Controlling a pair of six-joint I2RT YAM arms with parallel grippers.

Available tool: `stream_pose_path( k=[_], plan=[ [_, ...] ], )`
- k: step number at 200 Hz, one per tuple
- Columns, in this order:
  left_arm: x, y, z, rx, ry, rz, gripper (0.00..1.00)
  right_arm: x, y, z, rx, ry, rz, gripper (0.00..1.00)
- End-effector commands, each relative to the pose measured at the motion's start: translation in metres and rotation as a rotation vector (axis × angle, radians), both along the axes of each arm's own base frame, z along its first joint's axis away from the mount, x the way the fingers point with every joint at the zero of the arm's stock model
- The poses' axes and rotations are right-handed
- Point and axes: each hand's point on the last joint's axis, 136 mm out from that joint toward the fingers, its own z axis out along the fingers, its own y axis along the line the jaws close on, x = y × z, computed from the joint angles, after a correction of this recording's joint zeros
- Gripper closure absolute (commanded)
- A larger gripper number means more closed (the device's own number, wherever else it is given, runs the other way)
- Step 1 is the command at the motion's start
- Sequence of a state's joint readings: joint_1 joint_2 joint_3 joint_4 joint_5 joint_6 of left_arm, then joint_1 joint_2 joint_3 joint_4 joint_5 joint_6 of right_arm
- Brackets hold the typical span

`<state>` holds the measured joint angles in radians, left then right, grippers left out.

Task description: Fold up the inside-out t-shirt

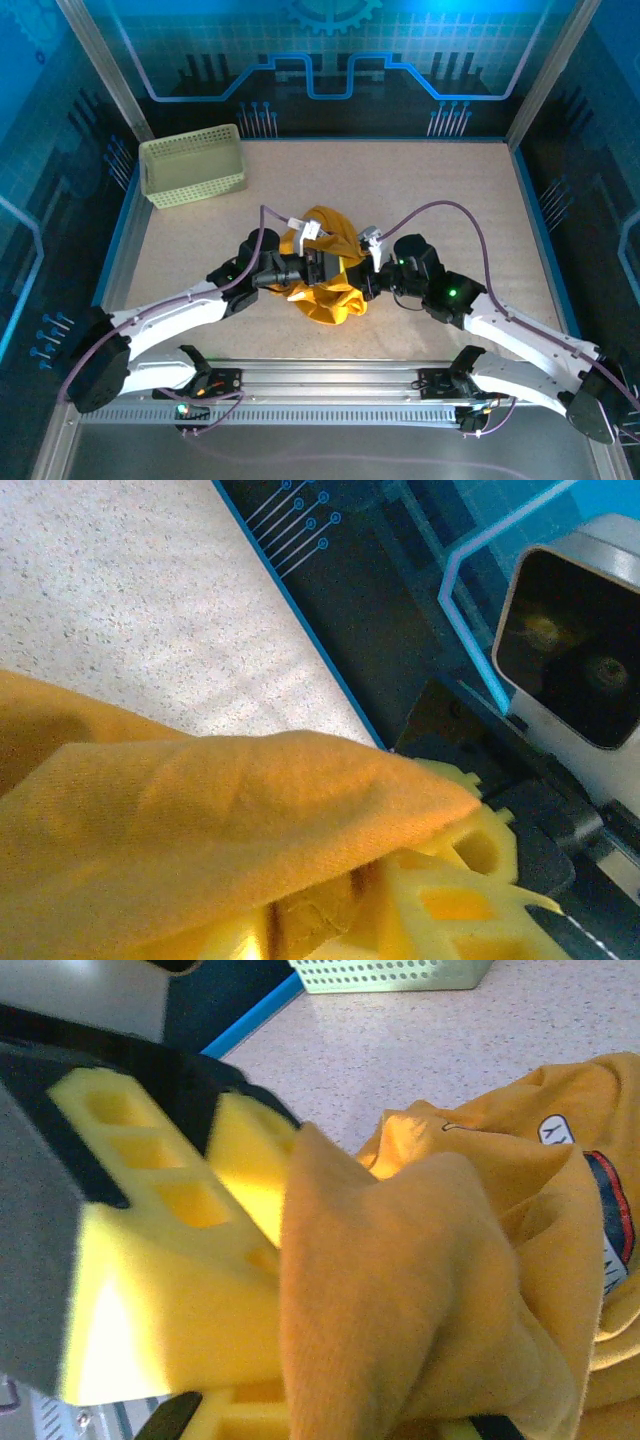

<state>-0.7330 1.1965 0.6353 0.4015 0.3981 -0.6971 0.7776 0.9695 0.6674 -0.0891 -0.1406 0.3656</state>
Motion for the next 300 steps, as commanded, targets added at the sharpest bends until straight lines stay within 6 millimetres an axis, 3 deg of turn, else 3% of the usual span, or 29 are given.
stream_pose_path(
  k=[1,30,71,110,142,159,186,219,249,254,288,300],
  plan=[
    [-0.004,0.009,0.0,0.062,-0.051,0.028,0.76,0.013,-0.005,0.002,-0.013,-0.003,-0.059,1.0],
    [0.0,0.02,0.004,0.095,-0.081,0.089,0.86,0.018,-0.004,0.002,-0.009,0.003,-0.069,0.94],
    [0.005,0.017,0.01,0.102,-0.094,0.092,1.0,0.017,-0.004,0.004,-0.002,0.003,-0.064,0.84],
    [0.014,0.026,0.021,0.171,-0.127,0.155,1.0,0.02,-0.025,0.001,-0.091,-0.02,-0.137,0.51],
    [0.013,0.033,0.05,0.246,-0.234,0.191,1.0,0.019,-0.047,0.022,-0.183,-0.113,-0.179,0.46],
    [0.015,0.036,0.066,0.279,-0.267,0.208,1.0,0.013,-0.044,0.041,-0.203,-0.195,-0.125,0.42],
    [0.02,0.039,0.083,0.3,-0.305,0.226,1.0,0.006,-0.031,0.068,-0.247,-0.367,-0.07,0.42],
    [0.021,0.027,0.085,0.315,-0.293,0.175,1.0,0.001,-0.007,0.087,-0.213,-0.507,0.006,0.5],
    [0.012,0.016,0.09,0.267,-0.293,0.103,1.0,0.013,0.008,0.081,-0.225,-0.512,0.018,0.61],
    [0.01,0.014,0.092,0.256,-0.295,0.092,1.0,0.017,0.011,0.091,-0.209,-0.523,0.007,0.62],
    [-0.004,0.006,0.102,0.198,-0.317,0.02,1.0,0.031,0.019,0.089,-0.195,-0.506,-0.023,0.62],
    [-0.006,0.006,0.104,0.185,-0.329,0.013,1.0,0.036,0.017,0.088,-0.194,-0.497,-0.046,0.71]
  ],
)
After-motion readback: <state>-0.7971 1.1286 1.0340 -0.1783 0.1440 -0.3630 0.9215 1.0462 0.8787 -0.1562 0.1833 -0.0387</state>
